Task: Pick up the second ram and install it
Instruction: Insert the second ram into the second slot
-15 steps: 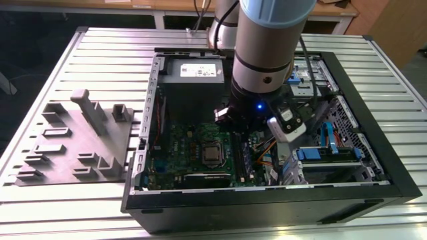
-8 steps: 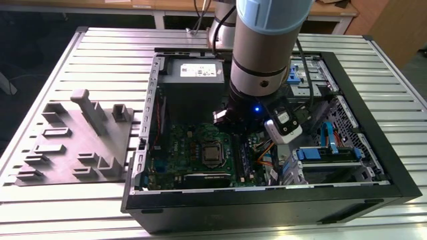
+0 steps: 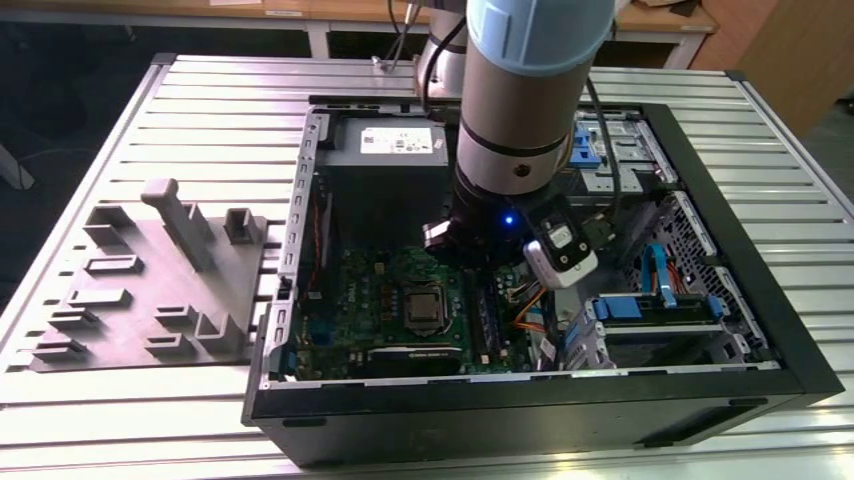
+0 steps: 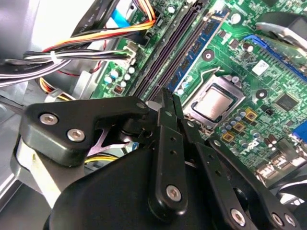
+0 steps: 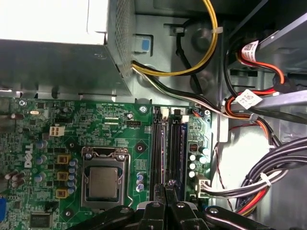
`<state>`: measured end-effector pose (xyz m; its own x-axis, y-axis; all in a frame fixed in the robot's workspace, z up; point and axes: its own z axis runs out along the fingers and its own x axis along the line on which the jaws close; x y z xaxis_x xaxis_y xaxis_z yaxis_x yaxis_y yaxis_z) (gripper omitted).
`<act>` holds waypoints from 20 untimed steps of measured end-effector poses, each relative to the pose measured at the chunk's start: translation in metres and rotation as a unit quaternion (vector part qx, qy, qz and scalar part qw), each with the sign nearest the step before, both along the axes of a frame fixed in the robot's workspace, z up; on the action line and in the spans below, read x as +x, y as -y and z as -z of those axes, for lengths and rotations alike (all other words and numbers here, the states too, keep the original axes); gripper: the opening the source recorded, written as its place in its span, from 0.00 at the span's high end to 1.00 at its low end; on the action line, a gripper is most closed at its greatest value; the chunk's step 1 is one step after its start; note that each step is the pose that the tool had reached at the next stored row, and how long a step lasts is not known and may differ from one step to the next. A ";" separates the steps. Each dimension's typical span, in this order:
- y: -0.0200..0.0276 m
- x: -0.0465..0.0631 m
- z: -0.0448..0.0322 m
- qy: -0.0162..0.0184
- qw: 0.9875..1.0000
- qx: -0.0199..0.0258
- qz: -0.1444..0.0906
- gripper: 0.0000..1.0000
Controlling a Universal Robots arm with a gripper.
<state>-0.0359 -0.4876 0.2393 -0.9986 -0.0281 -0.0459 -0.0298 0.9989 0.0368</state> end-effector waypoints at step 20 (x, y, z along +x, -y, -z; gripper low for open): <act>-0.0018 -0.001 0.0086 0.000 1.000 0.004 0.000 0.88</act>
<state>-0.0366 -0.4858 0.2307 -0.9986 -0.0272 -0.0460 -0.0293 0.9986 0.0439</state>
